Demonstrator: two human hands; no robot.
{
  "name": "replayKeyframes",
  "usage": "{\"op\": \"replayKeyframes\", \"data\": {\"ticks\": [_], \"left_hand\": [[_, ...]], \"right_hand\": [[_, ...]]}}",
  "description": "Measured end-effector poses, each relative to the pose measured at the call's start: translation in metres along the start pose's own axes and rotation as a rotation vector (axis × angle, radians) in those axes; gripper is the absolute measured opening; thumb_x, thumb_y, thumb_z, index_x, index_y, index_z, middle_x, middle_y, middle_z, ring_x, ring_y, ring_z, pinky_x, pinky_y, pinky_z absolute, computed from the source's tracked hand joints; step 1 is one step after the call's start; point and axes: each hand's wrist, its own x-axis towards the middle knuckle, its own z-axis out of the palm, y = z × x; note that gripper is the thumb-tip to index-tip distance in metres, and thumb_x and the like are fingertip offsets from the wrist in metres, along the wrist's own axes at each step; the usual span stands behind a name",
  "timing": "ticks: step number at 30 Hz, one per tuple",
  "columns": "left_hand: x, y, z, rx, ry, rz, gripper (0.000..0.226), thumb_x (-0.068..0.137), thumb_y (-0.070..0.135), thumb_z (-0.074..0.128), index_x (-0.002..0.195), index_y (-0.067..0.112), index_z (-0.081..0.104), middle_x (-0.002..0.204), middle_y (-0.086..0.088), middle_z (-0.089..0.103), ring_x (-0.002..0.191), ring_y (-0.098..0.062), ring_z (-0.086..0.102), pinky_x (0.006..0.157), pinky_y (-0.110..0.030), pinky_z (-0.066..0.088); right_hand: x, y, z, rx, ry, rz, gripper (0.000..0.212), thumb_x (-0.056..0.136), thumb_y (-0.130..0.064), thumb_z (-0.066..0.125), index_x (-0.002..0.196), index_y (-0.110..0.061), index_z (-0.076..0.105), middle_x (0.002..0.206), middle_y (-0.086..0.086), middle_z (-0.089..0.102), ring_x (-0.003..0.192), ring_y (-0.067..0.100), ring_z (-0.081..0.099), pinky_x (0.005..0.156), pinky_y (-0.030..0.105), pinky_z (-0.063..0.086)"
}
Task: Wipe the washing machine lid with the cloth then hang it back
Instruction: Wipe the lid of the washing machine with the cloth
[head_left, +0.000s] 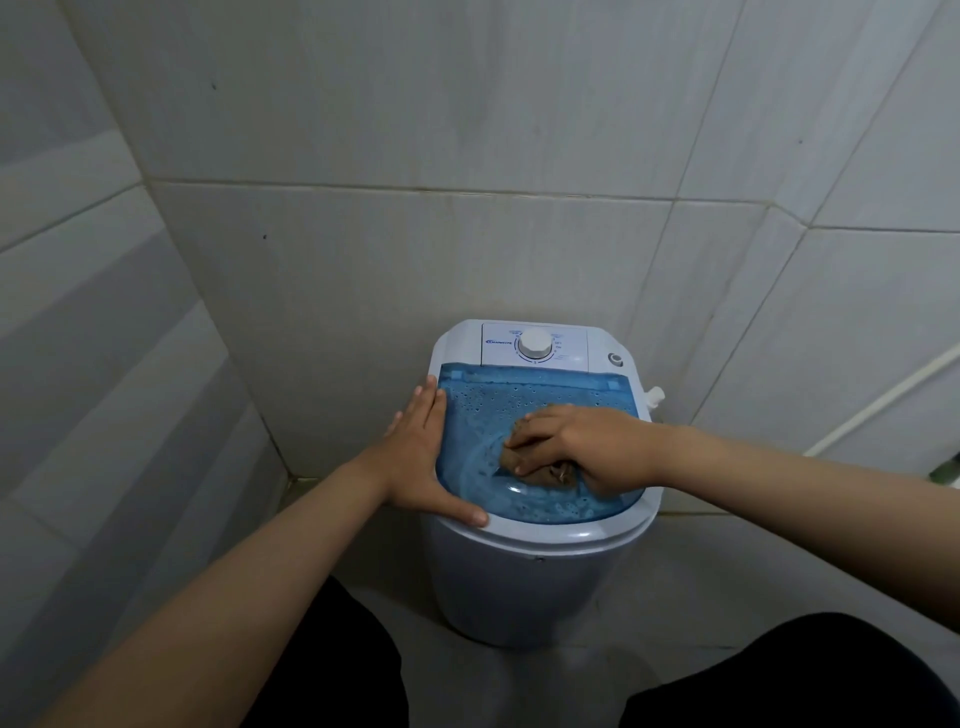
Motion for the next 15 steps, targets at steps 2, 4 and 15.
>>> {"op": "replayKeyframes", "data": {"ticks": [2, 4, 15], "left_hand": [[0.0, 0.0, 0.0, -0.001, 0.0, 0.004, 0.161, 0.036, 0.089, 0.062, 0.144, 0.011, -0.029, 0.15, -0.002, -0.039, 0.14, -0.018, -0.031, 0.118, -0.047, -0.008], [0.0, 0.0, 0.0, -0.001, 0.001, 0.006, 0.161, 0.037, 0.089, 0.062, 0.144, 0.011, -0.029, 0.15, -0.002, -0.039, 0.14, -0.018, -0.031, 0.118, -0.047, -0.007], [-0.002, 0.003, -0.003, 0.01, -0.014, -0.007, 0.159, 0.04, 0.087, 0.063, 0.144, 0.01, -0.028, 0.151, -0.002, -0.039, 0.14, -0.018, -0.031, 0.118, -0.048, -0.007]], "right_hand": [[0.001, -0.001, 0.0, -0.018, 0.003, -0.001, 0.058, 0.074, 0.0, 0.058, 0.124, -0.03, 0.058, 0.136, -0.007, 0.05, 0.124, 0.022, 0.044, 0.096, 0.044, 0.046], [0.001, -0.004, -0.002, -0.059, -0.006, 0.006, 0.056, 0.076, -0.003, 0.059, 0.123, -0.032, 0.058, 0.133, -0.01, 0.051, 0.116, 0.021, 0.047, 0.092, 0.042, 0.046], [-0.002, -0.013, -0.02, -0.122, -0.137, 0.117, 0.056, 0.075, -0.005, 0.059, 0.122, -0.037, 0.055, 0.124, 0.0, 0.04, 0.113, 0.022, 0.038, 0.098, 0.04, 0.04]]}}
